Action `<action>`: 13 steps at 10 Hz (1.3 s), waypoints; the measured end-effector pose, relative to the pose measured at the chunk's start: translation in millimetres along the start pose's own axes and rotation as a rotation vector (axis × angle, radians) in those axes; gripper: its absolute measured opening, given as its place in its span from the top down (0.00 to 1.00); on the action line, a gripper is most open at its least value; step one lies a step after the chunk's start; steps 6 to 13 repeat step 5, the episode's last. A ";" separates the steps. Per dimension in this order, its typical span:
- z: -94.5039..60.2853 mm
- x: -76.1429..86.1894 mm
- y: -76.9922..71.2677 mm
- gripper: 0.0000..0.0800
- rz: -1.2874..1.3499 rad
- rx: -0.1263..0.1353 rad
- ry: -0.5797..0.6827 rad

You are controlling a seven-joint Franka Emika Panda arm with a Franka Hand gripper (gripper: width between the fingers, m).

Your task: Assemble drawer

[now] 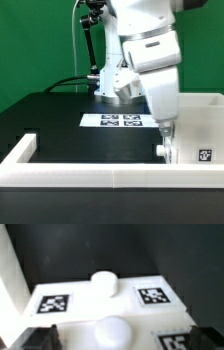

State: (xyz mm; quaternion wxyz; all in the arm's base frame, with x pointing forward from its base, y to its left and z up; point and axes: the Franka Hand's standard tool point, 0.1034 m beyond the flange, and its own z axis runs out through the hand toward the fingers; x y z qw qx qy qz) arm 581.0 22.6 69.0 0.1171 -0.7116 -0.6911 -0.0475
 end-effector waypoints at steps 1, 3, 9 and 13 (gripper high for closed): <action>-9.3 -31.0 -1.7 0.19 -0.010 0.018 -0.004; -20.0 -58.6 -0.5 0.19 0.036 -0.005 -0.007; -17.5 -57.5 -1.3 0.19 0.038 -0.001 -0.006; -17.5 -57.5 -1.3 0.19 0.038 -0.001 -0.006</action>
Offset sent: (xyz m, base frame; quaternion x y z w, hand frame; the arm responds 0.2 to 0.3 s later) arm 0.0000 0.0000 0.0000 0.0000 0.0000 0.0000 1.0000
